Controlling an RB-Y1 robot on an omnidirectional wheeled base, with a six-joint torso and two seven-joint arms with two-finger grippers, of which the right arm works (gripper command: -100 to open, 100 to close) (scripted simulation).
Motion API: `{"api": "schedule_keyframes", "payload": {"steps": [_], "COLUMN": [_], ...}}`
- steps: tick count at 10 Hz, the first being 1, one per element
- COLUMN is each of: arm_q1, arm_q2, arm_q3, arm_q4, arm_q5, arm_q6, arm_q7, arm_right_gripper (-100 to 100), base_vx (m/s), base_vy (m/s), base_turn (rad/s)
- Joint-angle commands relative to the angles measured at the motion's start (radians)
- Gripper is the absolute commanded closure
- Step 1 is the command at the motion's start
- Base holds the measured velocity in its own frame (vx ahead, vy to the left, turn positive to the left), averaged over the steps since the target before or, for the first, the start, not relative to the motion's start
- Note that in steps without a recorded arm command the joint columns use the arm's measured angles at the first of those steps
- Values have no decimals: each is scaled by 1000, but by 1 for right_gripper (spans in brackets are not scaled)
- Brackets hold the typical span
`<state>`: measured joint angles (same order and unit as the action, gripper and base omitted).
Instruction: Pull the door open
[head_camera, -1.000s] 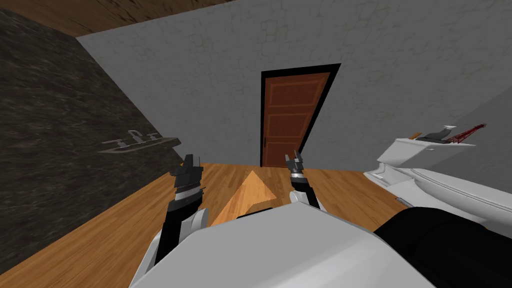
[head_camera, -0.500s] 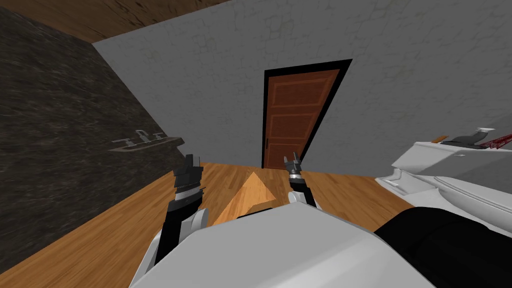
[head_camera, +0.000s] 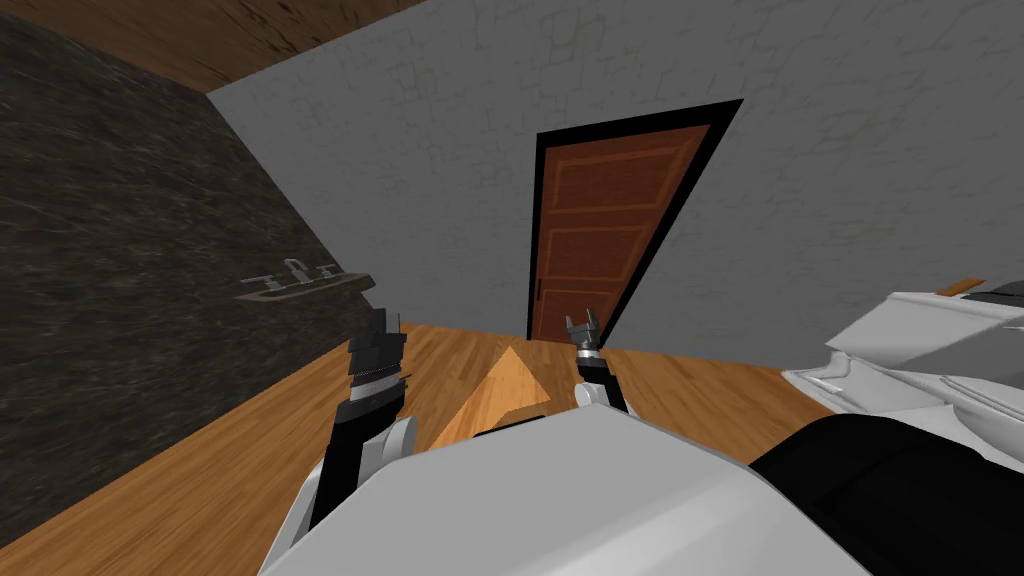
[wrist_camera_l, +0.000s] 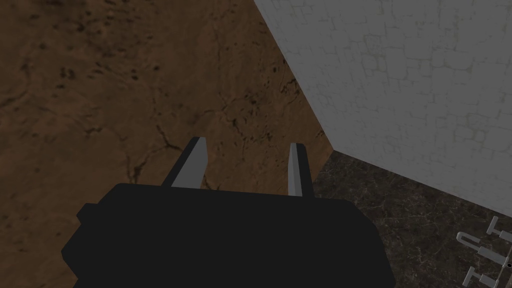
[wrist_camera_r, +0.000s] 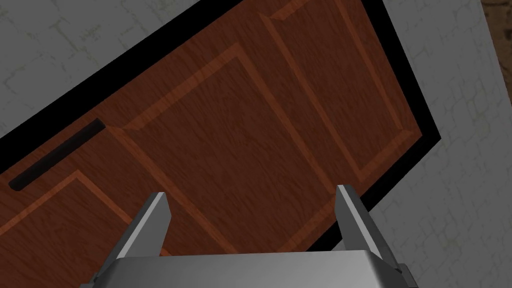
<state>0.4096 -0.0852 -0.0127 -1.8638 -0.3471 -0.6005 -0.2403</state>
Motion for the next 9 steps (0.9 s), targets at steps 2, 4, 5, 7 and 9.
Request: {"api": "schedule_keyframes", "payload": {"steps": [2,4,5,7,9], "arm_q1": [-21,-37,-45,-61,-77], "arm_q2": [-8,-14,-18,-25,-31], "arm_q3": [8,13,15,20,25], "arm_q4": [60,106,129,175,222], "arm_q5": [-39,-71,-88,-120,-153], "arm_q6": [-22,-38,-45,-61,-76], "arm_q7": [-46,-83,-101,-138,-176], "arm_right_gripper": [-100,-100,-100,-100,-100], "base_vx": [94,93,88,91,101], "base_vy": [-33,-47,-35,-26,-38], "base_turn": [79,86,84,82,89]}}
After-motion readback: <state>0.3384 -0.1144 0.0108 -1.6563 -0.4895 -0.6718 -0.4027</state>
